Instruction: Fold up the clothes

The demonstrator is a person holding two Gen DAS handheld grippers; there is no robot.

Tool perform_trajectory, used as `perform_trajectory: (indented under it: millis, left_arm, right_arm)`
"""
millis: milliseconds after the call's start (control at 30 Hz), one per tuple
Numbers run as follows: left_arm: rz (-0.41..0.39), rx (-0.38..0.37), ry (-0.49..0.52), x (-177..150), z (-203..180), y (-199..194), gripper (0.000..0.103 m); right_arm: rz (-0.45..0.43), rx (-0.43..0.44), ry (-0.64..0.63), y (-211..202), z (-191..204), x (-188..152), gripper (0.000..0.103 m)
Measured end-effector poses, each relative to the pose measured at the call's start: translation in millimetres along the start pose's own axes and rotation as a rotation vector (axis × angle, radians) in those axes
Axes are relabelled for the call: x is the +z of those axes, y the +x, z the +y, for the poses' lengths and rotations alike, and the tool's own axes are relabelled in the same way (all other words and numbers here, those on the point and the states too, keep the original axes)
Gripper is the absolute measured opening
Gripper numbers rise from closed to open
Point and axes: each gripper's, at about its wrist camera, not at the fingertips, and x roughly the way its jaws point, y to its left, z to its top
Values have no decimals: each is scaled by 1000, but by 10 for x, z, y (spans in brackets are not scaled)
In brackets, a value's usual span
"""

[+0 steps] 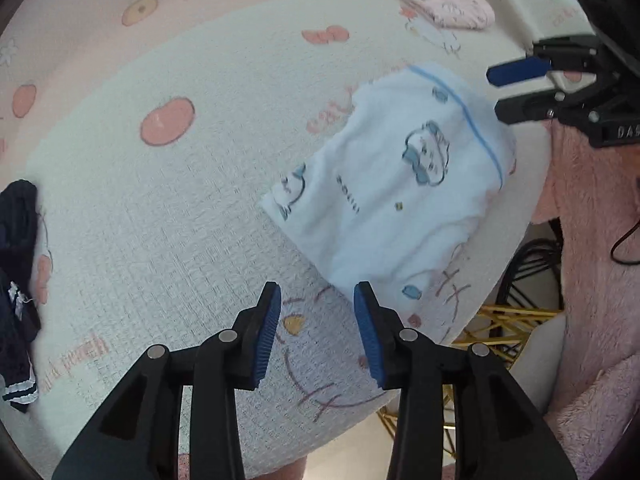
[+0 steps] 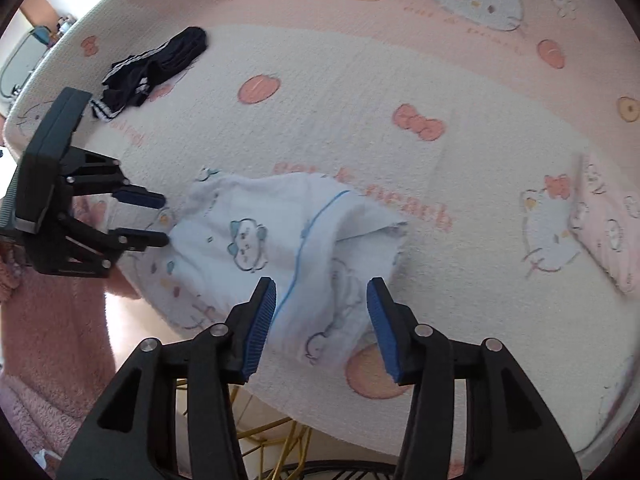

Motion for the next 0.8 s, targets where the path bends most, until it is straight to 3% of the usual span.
perform_trajectory:
  millis: [67,167,267,333,433,500,567,600,700,800]
  left_arm:
    - [-74,-38,-18,90,-96,-86,41]
    - [-86,-90,-25,145,-214,-14,41]
    - [-11,-59,-4,115,-282,284,41]
    - [-12,-38,40,17,-317,277,41]
    - [47,9,54,-69,-288,225,46]
    - [49,10,31,-67,-271,202,48]
    - [46,21,26,-52,-294,195,48]
    - [44,30,31,-30,-326,220,48]
    - [30,51,33,20,-422,255,48]
    - [-20,66,-2,53,-442,179,48]
  right_arm:
    - [-55,-8,18,-70,84,-18,49]
    - [-110,-14,64,10,257,-101,49]
    - [-76,-23,48,269,372,-183,49]
    - [-58,-60,-16,352,449,-248,49]
    - [58,-124,-158,384,513,-284,47]
    - [150,-148,-212,300,452,-267,46]
    - [222,-233,-316,151,430,-203,48]
    - [222,-256,-341,56,429,-150,48]
    - [110,-256,-308,-282,445,74,51]
    - [-19,-136,-149,-228,455,130,52]
